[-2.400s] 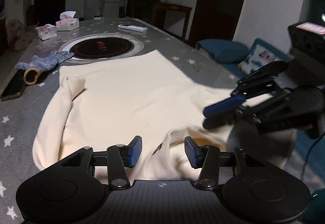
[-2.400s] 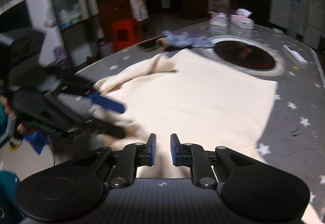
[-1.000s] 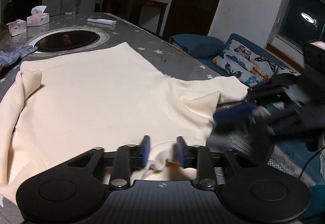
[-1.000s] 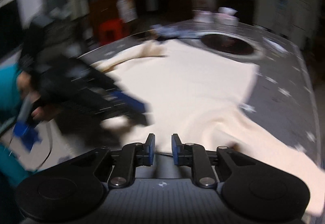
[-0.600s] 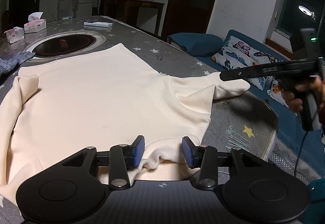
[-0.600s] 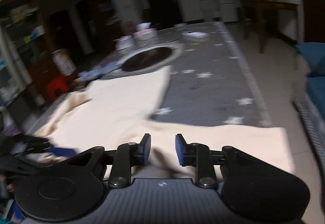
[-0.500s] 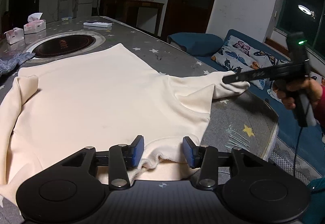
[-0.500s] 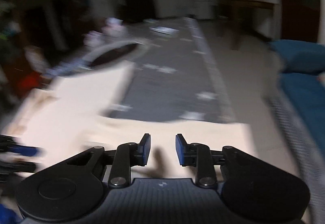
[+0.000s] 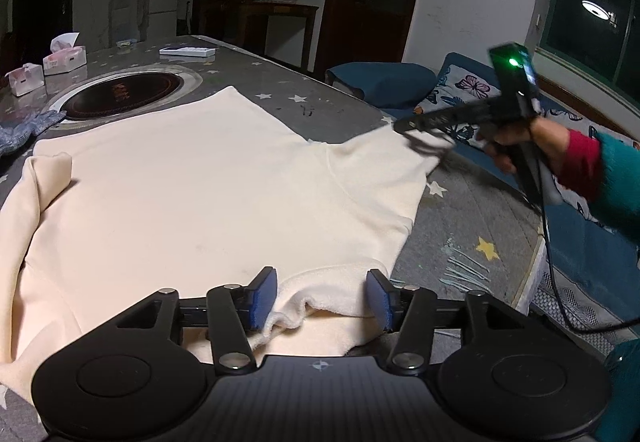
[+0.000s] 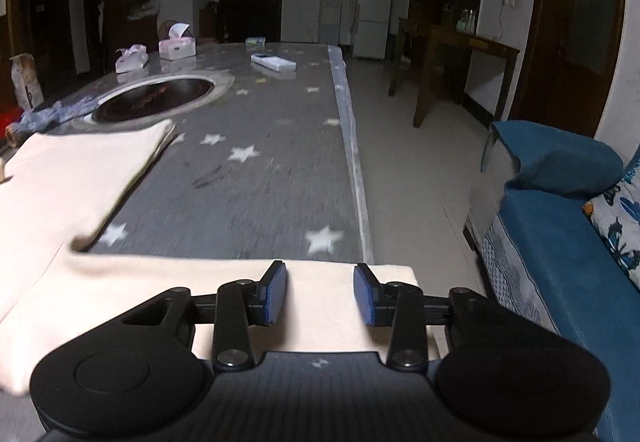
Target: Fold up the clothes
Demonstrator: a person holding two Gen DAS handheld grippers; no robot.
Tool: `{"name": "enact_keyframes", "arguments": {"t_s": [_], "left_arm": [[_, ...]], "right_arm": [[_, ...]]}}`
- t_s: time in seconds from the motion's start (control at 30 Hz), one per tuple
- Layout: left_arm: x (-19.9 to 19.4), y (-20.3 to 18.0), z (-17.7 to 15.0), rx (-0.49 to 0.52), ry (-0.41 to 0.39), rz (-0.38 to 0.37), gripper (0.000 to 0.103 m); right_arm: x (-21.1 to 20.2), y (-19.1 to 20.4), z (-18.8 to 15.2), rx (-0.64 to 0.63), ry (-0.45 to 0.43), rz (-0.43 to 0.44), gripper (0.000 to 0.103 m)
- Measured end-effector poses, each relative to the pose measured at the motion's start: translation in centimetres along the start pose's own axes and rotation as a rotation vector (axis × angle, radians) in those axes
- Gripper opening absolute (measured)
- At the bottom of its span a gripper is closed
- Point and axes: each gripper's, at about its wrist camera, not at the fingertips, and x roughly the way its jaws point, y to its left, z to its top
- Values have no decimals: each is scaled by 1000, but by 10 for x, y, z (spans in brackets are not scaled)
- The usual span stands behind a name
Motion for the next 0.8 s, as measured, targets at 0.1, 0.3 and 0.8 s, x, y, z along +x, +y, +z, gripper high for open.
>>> {"name": "enact_keyframes", "arguments": {"t_s": [0.1,0.3,0.8], "left_arm": [[0,-1,0,0,2,1,56],[0,-2,3,-2,3,-13,60],[-44,105,44,-268,-143,377,62]], "right_arm": [[-1,4,8,-13,7,-4,38],[-25,25,-2,-20,8,74,50],[-36,73,-2,-109,-2,157,53]]}}
